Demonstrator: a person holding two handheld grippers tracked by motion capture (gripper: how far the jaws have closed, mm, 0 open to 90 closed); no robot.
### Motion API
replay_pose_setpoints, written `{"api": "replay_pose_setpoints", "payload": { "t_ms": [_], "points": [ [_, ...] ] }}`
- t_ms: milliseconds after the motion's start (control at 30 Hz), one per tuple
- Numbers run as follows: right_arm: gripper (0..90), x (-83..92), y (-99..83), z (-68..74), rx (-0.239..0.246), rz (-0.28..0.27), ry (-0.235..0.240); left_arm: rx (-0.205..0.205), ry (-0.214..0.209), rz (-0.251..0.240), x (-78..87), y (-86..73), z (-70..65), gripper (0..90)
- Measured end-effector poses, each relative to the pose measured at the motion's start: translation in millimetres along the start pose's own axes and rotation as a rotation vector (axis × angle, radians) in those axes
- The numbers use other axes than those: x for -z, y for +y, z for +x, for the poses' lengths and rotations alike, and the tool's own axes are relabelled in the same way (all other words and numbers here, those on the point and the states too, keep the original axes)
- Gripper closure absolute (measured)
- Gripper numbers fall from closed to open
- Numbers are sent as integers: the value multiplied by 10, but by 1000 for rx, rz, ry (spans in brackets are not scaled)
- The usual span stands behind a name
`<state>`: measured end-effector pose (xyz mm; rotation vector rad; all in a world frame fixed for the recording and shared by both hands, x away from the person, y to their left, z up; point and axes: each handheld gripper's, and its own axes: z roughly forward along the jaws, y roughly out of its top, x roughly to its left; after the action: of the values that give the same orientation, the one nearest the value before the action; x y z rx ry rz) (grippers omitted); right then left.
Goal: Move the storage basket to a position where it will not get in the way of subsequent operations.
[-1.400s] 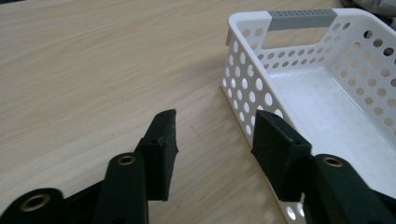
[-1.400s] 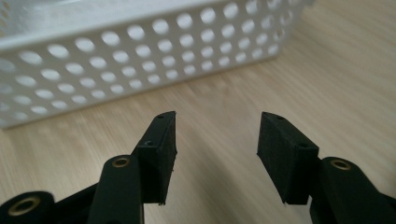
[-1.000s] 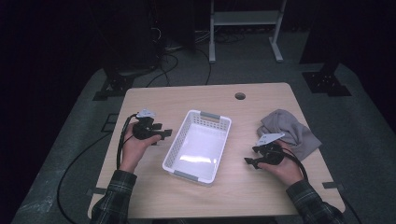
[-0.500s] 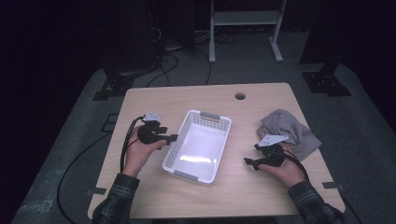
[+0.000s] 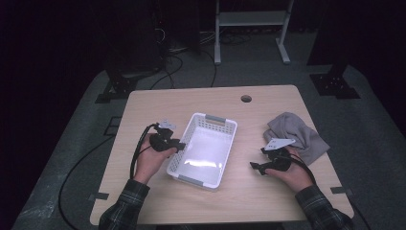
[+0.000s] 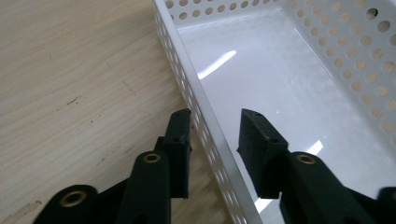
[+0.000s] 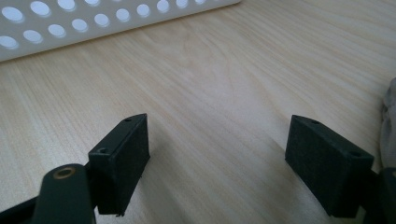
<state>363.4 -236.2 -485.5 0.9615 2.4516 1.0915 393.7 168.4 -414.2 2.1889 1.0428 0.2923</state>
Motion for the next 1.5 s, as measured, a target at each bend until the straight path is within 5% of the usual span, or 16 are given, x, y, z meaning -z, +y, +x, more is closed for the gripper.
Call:
{"api": "replay_pose_setpoints", "payload": {
  "t_ms": [467,733,1500],
  "points": [
    [201,-7,4,0,-2,-3,-1,37,26,10,-62,90,54,847],
    [201,-8,5,1,-4,-2,-1,40,25,9,-61,150,139,851],
    [201,-10,8,1,-7,-2,0,85,78,-37,53,379,797,853]
  ]
}}
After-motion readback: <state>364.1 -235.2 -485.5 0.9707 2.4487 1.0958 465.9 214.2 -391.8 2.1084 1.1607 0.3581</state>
